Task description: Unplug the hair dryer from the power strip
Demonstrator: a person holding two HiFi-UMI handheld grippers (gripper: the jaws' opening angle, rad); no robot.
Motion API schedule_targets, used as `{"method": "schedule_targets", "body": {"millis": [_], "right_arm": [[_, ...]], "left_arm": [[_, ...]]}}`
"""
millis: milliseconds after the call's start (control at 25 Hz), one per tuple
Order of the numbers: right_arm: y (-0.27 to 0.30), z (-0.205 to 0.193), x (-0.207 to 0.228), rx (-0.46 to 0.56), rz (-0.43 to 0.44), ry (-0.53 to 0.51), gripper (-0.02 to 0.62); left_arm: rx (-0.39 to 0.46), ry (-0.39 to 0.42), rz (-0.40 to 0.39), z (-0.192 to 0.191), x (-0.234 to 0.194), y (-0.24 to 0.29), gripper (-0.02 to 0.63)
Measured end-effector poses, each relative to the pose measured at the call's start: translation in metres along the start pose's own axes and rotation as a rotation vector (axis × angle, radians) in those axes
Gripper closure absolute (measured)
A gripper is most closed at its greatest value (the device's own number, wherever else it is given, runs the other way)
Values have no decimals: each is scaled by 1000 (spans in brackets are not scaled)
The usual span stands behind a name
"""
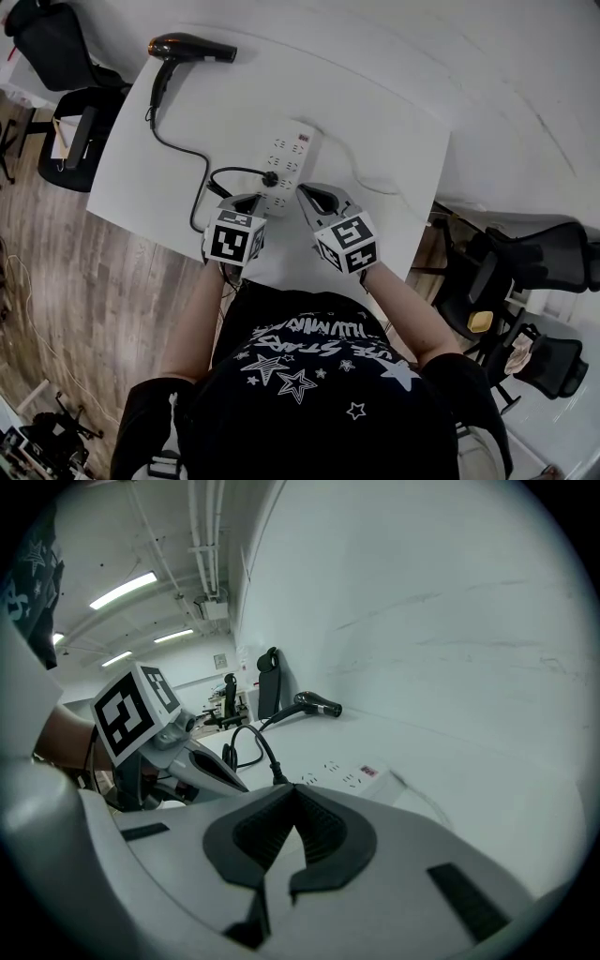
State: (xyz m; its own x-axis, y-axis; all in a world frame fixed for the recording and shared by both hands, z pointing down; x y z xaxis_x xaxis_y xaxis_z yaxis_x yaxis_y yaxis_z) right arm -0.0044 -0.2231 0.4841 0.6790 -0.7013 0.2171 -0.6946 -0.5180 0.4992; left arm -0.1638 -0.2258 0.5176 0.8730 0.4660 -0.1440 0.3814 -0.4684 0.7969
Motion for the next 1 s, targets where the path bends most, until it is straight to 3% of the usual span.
{"method": "schedule_targets", "body": {"millis": [440,560,680,1000], "right_arm": [[35,15,-3,-55,103,-84,584],[43,19,-3,-58,117,-99,584],[49,18,-3,-70,143,-106,514],[66,17,-10,-96,151,-136,497]], "left_arm": [[-11,76,31,2,5,2,600],[-16,54,16,1,3,0,600],[-11,45,6,2,3,0,600],[-19,59,9,1,3,-1,600]]}}
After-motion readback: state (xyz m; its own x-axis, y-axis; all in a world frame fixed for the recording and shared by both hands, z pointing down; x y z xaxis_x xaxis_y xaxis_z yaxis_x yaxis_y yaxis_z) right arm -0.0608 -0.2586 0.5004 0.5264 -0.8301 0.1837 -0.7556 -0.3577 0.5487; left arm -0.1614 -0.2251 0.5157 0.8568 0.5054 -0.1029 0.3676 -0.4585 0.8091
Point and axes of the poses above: the fingertips, and each gripper's own axes: y forward along the fingers, x to its right, z out of its top, the point moved 8 cm from there along -y, backward along the fingers, and after that the axes turned 7 degrees about z, right-handed, at the moved point
